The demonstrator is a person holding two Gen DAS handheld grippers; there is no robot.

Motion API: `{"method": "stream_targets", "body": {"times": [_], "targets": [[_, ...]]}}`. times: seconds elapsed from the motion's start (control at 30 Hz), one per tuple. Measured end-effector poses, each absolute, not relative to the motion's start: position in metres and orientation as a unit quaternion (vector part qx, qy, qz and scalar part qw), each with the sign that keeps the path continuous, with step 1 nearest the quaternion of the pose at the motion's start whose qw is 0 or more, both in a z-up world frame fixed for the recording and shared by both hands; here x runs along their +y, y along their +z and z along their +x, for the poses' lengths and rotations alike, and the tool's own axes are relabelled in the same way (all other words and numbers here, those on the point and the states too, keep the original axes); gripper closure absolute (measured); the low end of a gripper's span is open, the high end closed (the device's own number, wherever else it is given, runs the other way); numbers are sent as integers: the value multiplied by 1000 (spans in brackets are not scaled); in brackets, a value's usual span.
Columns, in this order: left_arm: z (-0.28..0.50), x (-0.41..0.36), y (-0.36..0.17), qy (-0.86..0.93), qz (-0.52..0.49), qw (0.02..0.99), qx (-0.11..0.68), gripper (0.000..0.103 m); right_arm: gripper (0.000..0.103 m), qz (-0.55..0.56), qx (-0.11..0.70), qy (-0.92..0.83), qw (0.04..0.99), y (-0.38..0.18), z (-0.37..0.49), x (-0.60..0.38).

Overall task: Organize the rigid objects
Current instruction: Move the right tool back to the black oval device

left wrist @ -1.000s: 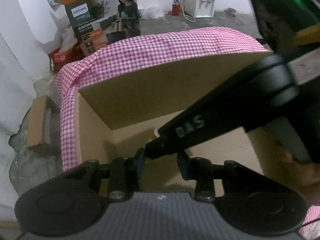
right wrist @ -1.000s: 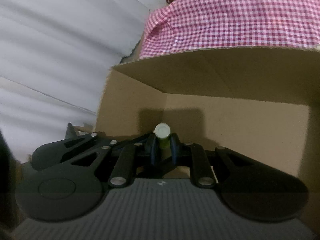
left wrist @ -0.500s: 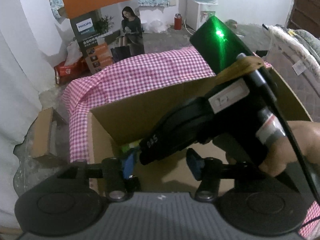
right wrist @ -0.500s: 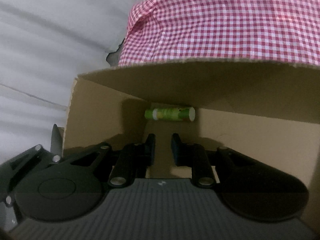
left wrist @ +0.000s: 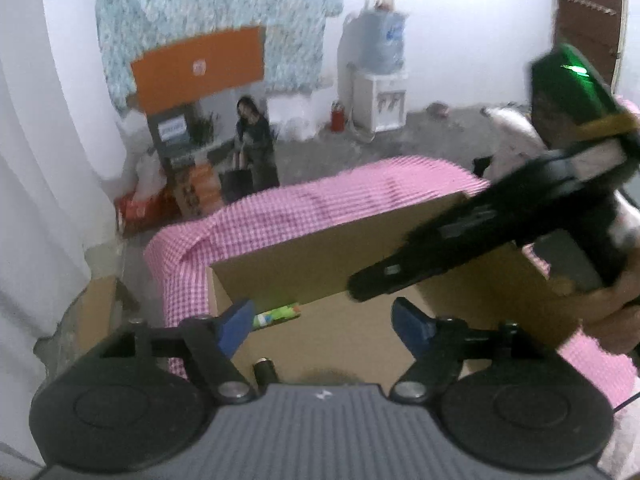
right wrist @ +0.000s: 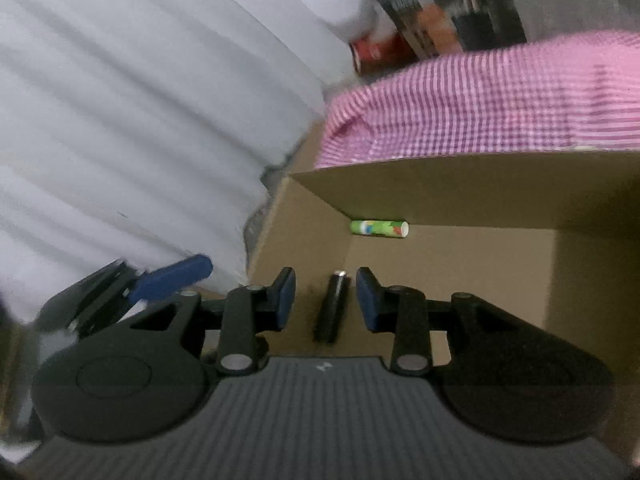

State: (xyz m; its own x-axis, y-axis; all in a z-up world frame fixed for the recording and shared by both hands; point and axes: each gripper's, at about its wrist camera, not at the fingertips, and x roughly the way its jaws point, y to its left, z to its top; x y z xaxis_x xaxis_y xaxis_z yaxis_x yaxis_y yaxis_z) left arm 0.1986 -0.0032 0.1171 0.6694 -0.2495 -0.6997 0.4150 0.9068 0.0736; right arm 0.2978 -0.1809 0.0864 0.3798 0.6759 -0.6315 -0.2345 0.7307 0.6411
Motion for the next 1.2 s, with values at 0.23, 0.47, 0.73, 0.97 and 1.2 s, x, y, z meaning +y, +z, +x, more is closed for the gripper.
{"method": "stream_targets", "body": {"times": [0.23, 0.47, 0.73, 0.97, 1.2], "targets": [[124, -18, 131, -255, 113, 903, 325, 11, 65, 252, 393, 292, 835, 114, 176, -250], [73, -55, 87, -320, 111, 878, 339, 11, 64, 305, 375, 221, 847, 64, 79, -308], [48, -107, 9, -338, 141, 854, 369, 18, 66, 268, 428, 150, 850, -14, 70, -304], [38, -134, -40, -315, 178, 852, 378, 40, 69, 188, 436, 141, 869, -26, 99, -275], [39, -136, -62, -310, 179, 851, 385, 49, 69, 110, 445, 145, 877, -33, 123, -243]]}}
